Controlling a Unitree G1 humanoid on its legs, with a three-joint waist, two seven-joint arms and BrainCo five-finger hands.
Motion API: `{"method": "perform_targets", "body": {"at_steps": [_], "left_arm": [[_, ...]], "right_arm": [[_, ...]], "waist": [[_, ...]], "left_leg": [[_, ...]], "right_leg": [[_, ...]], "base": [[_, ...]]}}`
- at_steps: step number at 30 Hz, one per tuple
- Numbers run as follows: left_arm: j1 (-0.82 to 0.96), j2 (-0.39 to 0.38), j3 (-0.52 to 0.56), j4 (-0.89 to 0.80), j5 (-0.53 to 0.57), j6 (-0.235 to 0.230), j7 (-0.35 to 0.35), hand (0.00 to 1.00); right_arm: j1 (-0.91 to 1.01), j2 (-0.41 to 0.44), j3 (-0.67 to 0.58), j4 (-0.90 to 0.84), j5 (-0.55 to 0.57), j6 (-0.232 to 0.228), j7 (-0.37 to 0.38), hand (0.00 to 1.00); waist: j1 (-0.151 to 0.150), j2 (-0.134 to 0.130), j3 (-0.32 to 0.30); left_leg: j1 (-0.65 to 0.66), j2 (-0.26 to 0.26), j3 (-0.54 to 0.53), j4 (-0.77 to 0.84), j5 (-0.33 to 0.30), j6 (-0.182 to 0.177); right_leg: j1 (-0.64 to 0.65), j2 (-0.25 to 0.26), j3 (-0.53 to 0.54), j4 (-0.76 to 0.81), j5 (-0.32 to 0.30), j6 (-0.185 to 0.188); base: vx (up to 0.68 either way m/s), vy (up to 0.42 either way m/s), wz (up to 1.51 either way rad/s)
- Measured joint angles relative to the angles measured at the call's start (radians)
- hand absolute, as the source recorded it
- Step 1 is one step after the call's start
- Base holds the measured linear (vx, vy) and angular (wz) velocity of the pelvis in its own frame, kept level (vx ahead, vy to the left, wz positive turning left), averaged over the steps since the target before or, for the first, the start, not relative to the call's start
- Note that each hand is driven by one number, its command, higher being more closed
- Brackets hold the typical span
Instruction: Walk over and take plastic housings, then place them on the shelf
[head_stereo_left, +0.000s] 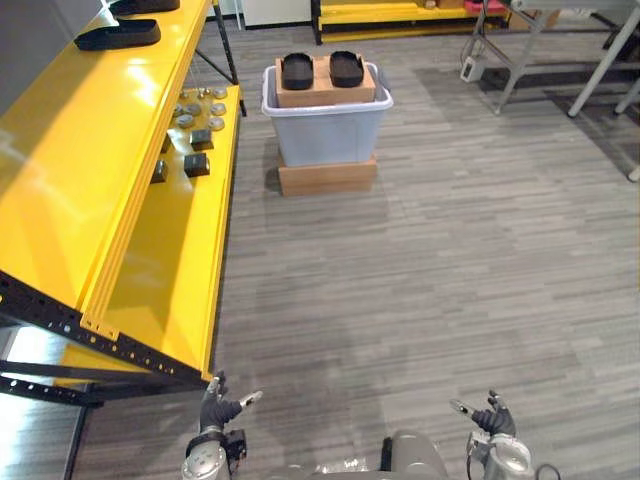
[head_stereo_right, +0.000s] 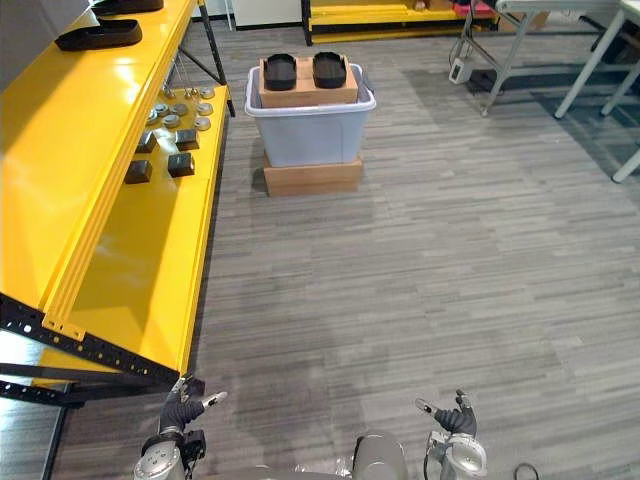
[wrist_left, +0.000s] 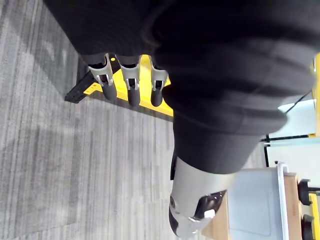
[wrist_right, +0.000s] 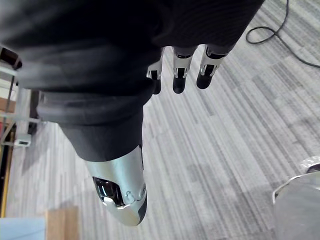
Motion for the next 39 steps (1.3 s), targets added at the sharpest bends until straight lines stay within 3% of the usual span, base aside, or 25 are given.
{"method": "perform_targets", "body": {"at_steps": [2,3,4,5,6,8,10,11,15,16,18,19,20,22,24,25,26,27,29,31,34,35,37,38,39], "left_arm": [[-0.013,0.014,0.002,0.001,0.001,-0.006,0.010,0.00],[-0.011,0.013,0.003,0.004,0.001,-0.006,0.014,0.00],[-0.012,-0.007,-0.001,0.013,0.001,-0.007,0.018,0.00],[-0.019,-0.015,-0.002,0.014,0.000,-0.008,0.019,0.00],[-0.019,-0.018,0.000,0.016,0.000,-0.008,0.019,0.00],[-0.003,-0.024,0.001,0.023,-0.012,-0.007,0.018,0.00],[0.012,-0.021,0.002,0.027,-0.019,-0.008,0.016,0.00],[0.012,-0.022,0.002,0.028,-0.019,-0.006,0.015,0.00],[0.012,-0.027,0.002,0.022,-0.019,-0.005,0.016,0.00],[0.012,-0.028,0.001,0.019,-0.019,-0.004,0.016,0.00],[0.016,-0.049,0.001,0.011,-0.019,-0.004,0.017,0.00],[0.028,-0.066,0.001,0.009,-0.019,-0.004,0.018,0.00],[0.033,-0.059,0.003,0.020,-0.020,0.002,0.019,0.00],[0.003,-0.053,0.004,0.016,-0.031,0.006,0.018,0.00],[-0.006,-0.060,0.004,0.016,-0.041,0.007,0.018,0.00],[0.002,-0.060,0.004,0.018,-0.052,0.008,0.019,0.00],[0.018,-0.055,0.003,0.020,-0.070,0.010,0.019,0.00],[0.019,-0.051,0.002,0.022,-0.078,0.011,0.020,0.00],[0.013,-0.043,0.001,0.023,-0.091,0.013,0.021,0.00],[0.009,-0.040,0.002,0.023,-0.099,0.011,0.022,0.00],[0.010,-0.041,0.001,0.026,-0.098,0.011,0.020,0.00],[0.011,-0.040,0.002,0.032,-0.098,0.011,0.020,0.00],[0.015,-0.037,0.002,0.039,-0.097,0.011,0.021,0.00],[0.017,-0.033,0.003,0.047,-0.097,0.011,0.021,0.00],[0.018,-0.036,0.003,0.064,-0.097,0.012,0.021,0.00]], "right_arm": [[0.005,-0.002,0.011,-0.043,-0.001,-0.002,0.000,0.00],[0.005,-0.007,0.011,-0.045,-0.001,-0.002,0.000,0.00],[-0.009,-0.025,0.010,-0.044,-0.001,-0.001,0.000,0.00],[-0.020,-0.025,0.011,-0.056,-0.002,-0.002,0.003,0.00],[-0.021,-0.023,0.015,-0.060,-0.002,-0.001,0.006,0.00],[-0.017,-0.025,0.048,-0.060,0.000,-0.001,0.019,0.00],[-0.018,-0.018,0.080,-0.062,0.003,-0.008,0.019,0.00],[-0.018,-0.011,0.077,-0.060,0.022,-0.014,0.016,0.00],[-0.030,-0.013,0.065,-0.058,0.049,-0.020,0.012,0.00],[-0.037,-0.009,0.060,-0.049,0.052,-0.021,0.008,0.00],[-0.040,-0.007,0.041,-0.024,0.059,-0.022,-0.004,0.00],[-0.037,-0.008,0.020,-0.016,0.060,-0.022,-0.009,0.00],[-0.040,0.005,0.018,0.020,0.063,-0.021,-0.016,0.00],[-0.032,0.023,0.018,0.027,0.078,-0.018,-0.022,0.00],[-0.032,0.026,0.013,0.049,0.078,-0.017,-0.022,0.00],[-0.030,0.030,0.002,0.068,0.078,-0.014,-0.022,0.00],[-0.029,0.036,-0.002,0.083,0.077,-0.013,-0.022,0.00],[-0.023,0.039,-0.002,0.086,0.076,-0.012,-0.022,0.00],[-0.010,0.044,0.006,0.087,0.076,-0.001,-0.021,0.00],[-0.006,0.045,0.011,0.085,0.072,-0.001,-0.020,0.00],[-0.016,0.041,0.012,0.085,0.063,-0.002,-0.020,0.00],[-0.014,0.042,0.012,0.085,0.055,-0.002,-0.020,0.00],[0.007,0.043,0.012,0.085,0.053,0.000,-0.020,0.00],[0.014,0.041,0.011,0.086,0.050,0.000,-0.020,0.00],[0.025,0.036,0.010,0.087,0.045,0.002,-0.020,0.00]], "waist": [[-0.014,-0.041,0.007],[-0.023,-0.044,0.006],[-0.024,-0.009,0.005],[-0.027,0.000,0.011],[-0.025,0.003,0.013],[-0.016,0.007,0.019],[-0.002,0.009,0.037],[0.022,-0.012,0.049],[0.047,-0.033,0.065],[0.060,-0.045,0.076],[0.067,-0.046,0.078],[0.073,-0.006,0.066],[0.080,-0.021,0.066],[0.078,-0.055,0.046],[0.082,-0.061,0.043],[0.090,-0.074,0.040],[0.084,-0.082,0.036],[0.079,-0.083,0.036],[0.058,-0.078,0.034],[0.060,-0.071,0.031],[0.045,-0.049,0.029],[0.035,-0.045,0.029],[0.036,-0.063,0.019],[0.034,-0.074,0.013],[0.029,-0.074,0.005]], "left_leg": [[0.064,0.002,-0.040,-0.003,-0.022,-0.069],[0.084,0.010,-0.052,0.000,-0.032,-0.086],[0.079,0.051,-0.066,0.044,-0.026,-0.108],[0.033,0.062,-0.068,0.153,0.017,-0.145],[-0.003,0.072,-0.065,0.245,0.056,-0.146],[-0.117,0.118,-0.059,0.551,0.271,-0.141],[-0.269,0.220,-0.014,0.957,0.238,-0.072],[-0.362,0.232,0.025,1.066,0.195,-0.029],[-0.563,0.153,0.048,0.876,0.109,-0.037],[-0.601,0.086,0.031,0.701,0.106,-0.039],[-0.611,-0.006,-0.037,0.336,0.167,-0.098],[-0.604,-0.013,-0.077,0.125,0.278,-0.088],[-0.582,-0.023,-0.084,0.136,0.417,-0.025],[-0.604,-0.056,-0.072,0.192,0.339,-0.010],[-0.596,-0.060,-0.042,0.255,0.261,0.008],[-0.548,-0.074,-0.018,0.281,0.199,0.020],[-0.483,-0.094,-0.010,0.292,0.148,0.033],[-0.450,-0.104,-0.010,0.293,0.129,0.040],[-0.307,-0.118,-0.025,0.256,0.085,0.054],[-0.205,-0.108,-0.031,0.178,0.085,0.054],[-0.112,-0.065,-0.040,0.120,0.086,0.047],[-0.065,-0.040,-0.050,0.111,0.075,0.014],[-0.012,-0.029,-0.064,0.104,0.037,-0.047],[0.007,-0.029,-0.070,0.102,0.023,-0.063],[0.031,-0.019,-0.095,0.098,0.010,-0.072]], "right_leg": [[-0.030,0.015,0.053,-0.218,0.208,-0.027],[-0.027,0.012,0.064,-0.189,0.302,-0.060],[-0.055,0.024,0.045,-0.073,0.245,-0.102],[-0.057,0.022,0.031,-0.014,0.172,-0.111],[-0.044,0.024,0.026,0.000,0.139,-0.115],[0.063,0.053,0.018,-0.042,0.081,-0.132],[0.266,0.119,0.022,-0.173,0.063,-0.151],[0.396,0.132,0.042,-0.269,0.063,-0.152],[0.562,0.127,0.082,-0.413,0.058,-0.150],[0.601,0.103,0.100,-0.431,0.038,-0.131],[0.653,0.089,0.125,-0.458,0.010,-0.103],[0.694,0.109,0.156,-0.471,-0.021,-0.086],[0.723,0.098,0.197,-0.466,-0.053,-0.069],[0.689,0.052,0.213,-0.400,-0.055,-0.066],[0.639,0.027,0.245,-0.228,-0.066,-0.046],[0.585,0.000,0.258,-0.033,-0.062,0.000],[0.513,-0.038,0.254,0.196,0.005,0.108],[0.478,-0.057,0.251,0.312,0.049,0.155],[0.353,-0.125,0.147,0.586,-0.008,0.053],[0.260,-0.148,0.059,0.537,-0.063,-0.006],[0.158,-0.107,-0.003,0.205,-0.085,-0.002],[0.153,-0.063,0.015,-0.053,-0.007,-0.002],[0.156,-0.035,0.066,-0.293,0.149,0.000],[0.157,-0.038,0.086,-0.301,0.229,0.008],[0.161,-0.036,0.099,-0.264,0.319,-0.033]], "base": [[0.73,-0.211,0.68],[0.78,-0.266,0.52],[0.62,-0.246,0.36],[0.64,-0.264,0.26],[0.68,-0.311,0.23],[0.64,-0.285,0.08],[0.77,-0.286,-0.14],[0.71,-0.224,-0.24],[0.48,-0.064,-0.23],[0.50,0.055,-0.50],[0.51,0.101,-0.54],[0.55,0.192,-0.69],[0.65,0.234,-0.56],[0.66,0.220,-0.16],[0.55,0.185,-0.25],[0.55,0.179,-0.39],[0.57,0.175,-0.29],[0.57,0.137,0.12],[0.57,0.079,0.26],[0.48,0.022,0.01],[0.54,-0.085,0.21],[0.58,-0.161,0.36],[0.51,-0.205,0.41],[0.43,-0.216,0.52],[0.43,-0.242,0.53]]}}
